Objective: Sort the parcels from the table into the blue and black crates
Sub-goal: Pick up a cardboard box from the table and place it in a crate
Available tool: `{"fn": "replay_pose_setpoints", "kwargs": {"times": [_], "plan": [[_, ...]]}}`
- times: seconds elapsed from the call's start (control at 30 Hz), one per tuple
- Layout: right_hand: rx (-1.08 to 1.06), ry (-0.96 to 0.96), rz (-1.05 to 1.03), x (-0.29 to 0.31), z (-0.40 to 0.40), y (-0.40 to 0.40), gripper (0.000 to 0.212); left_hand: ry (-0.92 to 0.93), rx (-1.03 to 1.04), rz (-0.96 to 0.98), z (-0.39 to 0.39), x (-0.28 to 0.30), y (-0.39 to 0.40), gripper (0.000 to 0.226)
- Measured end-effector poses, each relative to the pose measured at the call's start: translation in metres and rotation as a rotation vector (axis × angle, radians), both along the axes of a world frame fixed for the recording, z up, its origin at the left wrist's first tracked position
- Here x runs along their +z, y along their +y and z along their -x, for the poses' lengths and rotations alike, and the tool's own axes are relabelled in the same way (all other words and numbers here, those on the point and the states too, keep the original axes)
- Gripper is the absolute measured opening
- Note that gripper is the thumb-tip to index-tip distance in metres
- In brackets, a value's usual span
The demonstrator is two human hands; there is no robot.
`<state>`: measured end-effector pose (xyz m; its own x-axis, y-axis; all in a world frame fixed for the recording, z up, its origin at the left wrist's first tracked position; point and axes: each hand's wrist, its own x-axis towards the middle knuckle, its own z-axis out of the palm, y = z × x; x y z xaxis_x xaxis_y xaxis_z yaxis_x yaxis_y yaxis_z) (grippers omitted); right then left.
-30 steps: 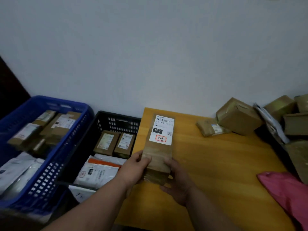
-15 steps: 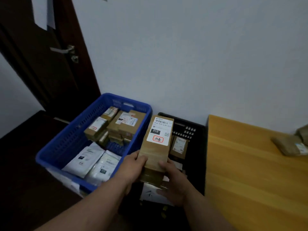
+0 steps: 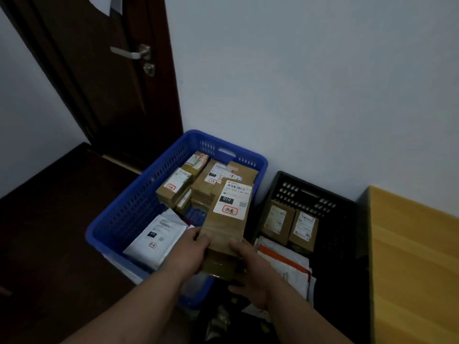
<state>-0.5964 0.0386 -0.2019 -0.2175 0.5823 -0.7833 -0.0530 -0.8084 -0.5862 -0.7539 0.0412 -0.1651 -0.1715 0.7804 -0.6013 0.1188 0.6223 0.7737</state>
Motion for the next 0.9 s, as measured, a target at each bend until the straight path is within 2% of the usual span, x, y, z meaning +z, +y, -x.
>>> {"fn": "replay_pose_setpoints", "kwargs": {"times": [0.2,0.33,0.47,0.63,0.9], "plan": [[0.052,0.06,0.049,-0.02,0.055,0.075,0.033,-0.007,0.137,0.04,0.054,-0.018,0.064,0.02],[0.089,0.105,0.059,-0.033,0.086,0.123,0.046,0.01,0.171,0.049,0.085,-0.029,0.107,0.015],[0.132,0.053,0.082,-0.041,0.117,0.163,0.053,0.021,0.175,0.078,0.113,-0.042,0.144,0.015],[0.072,0.094,0.122,-0.057,0.153,0.21,0.041,0.057,0.107,0.104,0.15,-0.063,0.2,0.02],[-0.109,0.025,0.153,-0.102,0.207,0.299,0.045,0.275,-0.113,0.002,0.193,-0.102,0.305,0.034]]}}
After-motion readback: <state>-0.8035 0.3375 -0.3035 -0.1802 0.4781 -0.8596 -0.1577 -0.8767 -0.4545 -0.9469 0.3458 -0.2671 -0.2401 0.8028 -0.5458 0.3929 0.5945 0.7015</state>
